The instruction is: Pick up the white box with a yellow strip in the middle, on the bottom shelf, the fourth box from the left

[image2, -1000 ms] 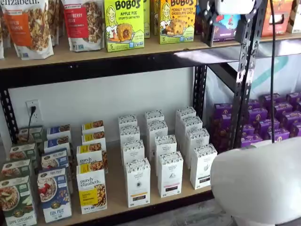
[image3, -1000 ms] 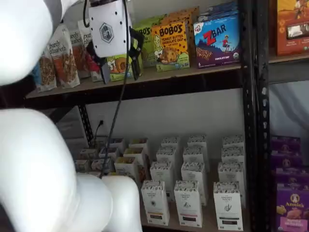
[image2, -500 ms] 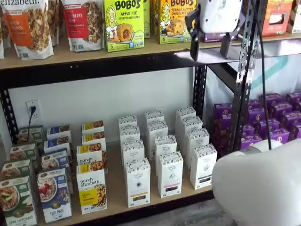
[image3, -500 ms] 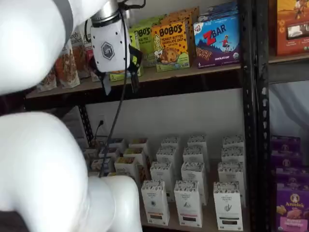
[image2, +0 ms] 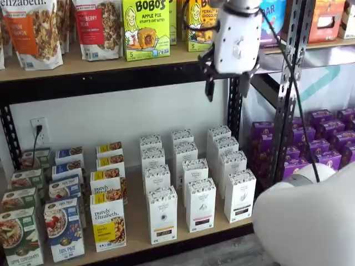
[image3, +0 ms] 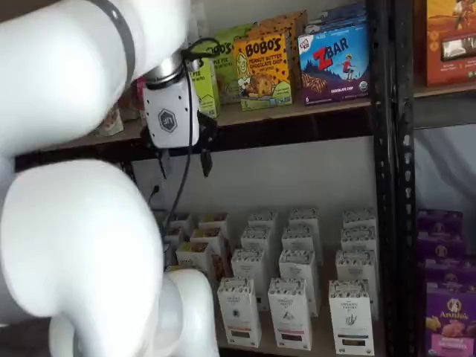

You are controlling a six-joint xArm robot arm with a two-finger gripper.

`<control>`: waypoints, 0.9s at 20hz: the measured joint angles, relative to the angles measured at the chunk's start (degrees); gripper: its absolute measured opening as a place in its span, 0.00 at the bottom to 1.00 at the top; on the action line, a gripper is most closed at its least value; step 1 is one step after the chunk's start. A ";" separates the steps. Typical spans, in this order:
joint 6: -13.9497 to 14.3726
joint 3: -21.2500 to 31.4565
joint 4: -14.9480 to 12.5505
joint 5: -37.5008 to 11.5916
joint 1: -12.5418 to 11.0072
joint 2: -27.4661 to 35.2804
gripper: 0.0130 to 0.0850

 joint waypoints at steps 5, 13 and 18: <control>5.38 4.51 -2.89 -6.60 4.86 3.52 1.00; 6.54 8.36 0.86 -17.85 7.03 11.16 1.00; 5.11 9.16 2.35 -24.43 6.38 17.57 1.00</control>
